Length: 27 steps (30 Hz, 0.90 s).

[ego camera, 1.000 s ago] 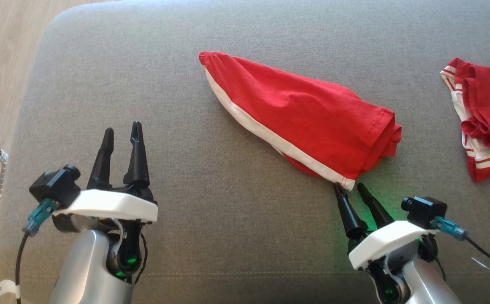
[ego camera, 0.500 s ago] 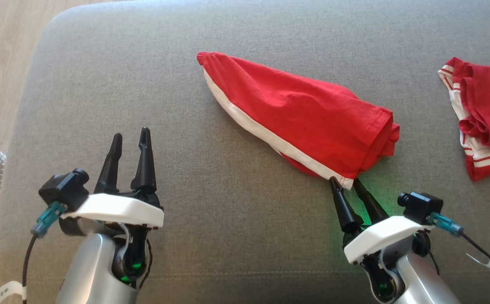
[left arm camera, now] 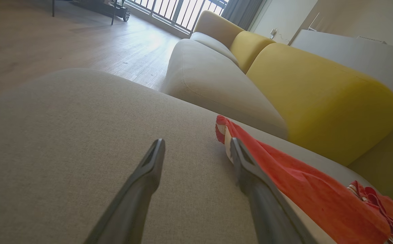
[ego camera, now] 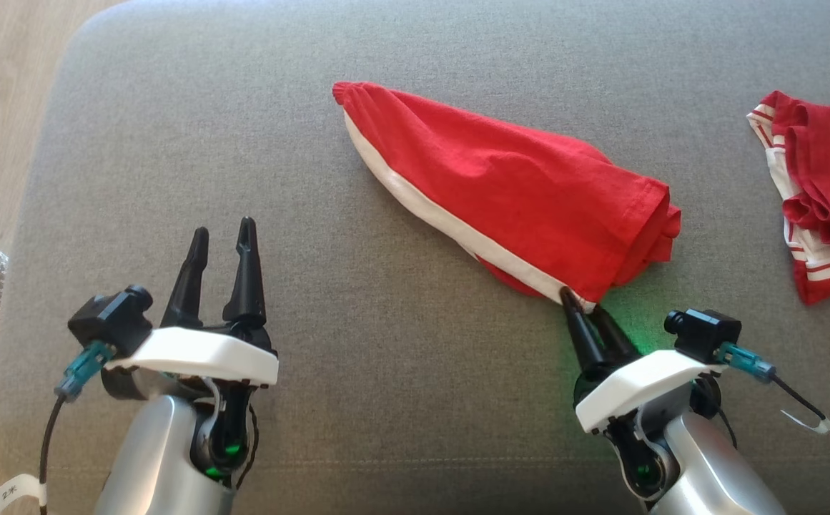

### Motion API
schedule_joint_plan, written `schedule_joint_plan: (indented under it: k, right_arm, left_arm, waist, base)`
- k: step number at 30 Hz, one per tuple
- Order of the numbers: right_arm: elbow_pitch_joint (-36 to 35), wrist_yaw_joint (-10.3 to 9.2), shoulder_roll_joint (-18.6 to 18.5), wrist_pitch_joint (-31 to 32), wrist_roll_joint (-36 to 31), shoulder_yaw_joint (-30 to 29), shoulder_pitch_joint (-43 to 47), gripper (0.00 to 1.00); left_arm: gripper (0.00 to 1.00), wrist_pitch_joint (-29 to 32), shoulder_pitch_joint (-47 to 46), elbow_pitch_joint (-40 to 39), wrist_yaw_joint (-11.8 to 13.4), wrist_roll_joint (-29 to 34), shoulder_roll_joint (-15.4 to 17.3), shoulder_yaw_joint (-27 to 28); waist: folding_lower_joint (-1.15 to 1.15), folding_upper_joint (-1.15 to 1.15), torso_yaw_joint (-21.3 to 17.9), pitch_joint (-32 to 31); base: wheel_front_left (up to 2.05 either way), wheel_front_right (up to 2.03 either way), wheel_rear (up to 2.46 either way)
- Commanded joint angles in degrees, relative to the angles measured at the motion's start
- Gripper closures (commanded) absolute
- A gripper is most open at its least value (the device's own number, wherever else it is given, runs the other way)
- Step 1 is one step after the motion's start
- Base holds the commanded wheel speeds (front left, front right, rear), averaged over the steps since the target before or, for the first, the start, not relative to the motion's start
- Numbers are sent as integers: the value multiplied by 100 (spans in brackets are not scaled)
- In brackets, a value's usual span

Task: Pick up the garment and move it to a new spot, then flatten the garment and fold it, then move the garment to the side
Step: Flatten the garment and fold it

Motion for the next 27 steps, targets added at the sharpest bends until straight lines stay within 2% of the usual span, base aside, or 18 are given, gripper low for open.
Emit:
schedule_joint_plan:
  k: [1, 7, 14, 20, 27]
  right_arm:
    - [-118, -1, -14, -12, 74, 175, -119, 100]
    - [-139, -1, -186, -77, -157, 113, -69, 100]
    - [-773, -1, -383, 141, -404, -134, 44, 100]
    - [-1868, -1, -570, 931, -597, -624, 297, 100]
    - [-2482, -1, -563, 1553, -747, -1138, 417, 100]
  left_arm:
    - [0, -45, -234, -148, 13, 53, 68, 185]
    - [0, -45, -171, -119, 26, 71, 68, 260]
    - [0, -45, -151, -19, -7, 78, 68, 288]
    - [0, -45, -339, 678, -109, 182, 69, -46]
    - [0, -45, -881, 1185, -274, 613, 226, -312]
  waist:
    - [0, 0, 2, -14]
    - [0, 0, -88, -121]
    - [0, 0, -356, -208]
    - [0, 0, -704, -152]
    - [0, 0, -976, 89]
  base:
    - [0, 0, 0]
    - [0, 0, 0]
    - [0, 0, 0]
    - [0, 0, 0]
    - [0, 0, 0]
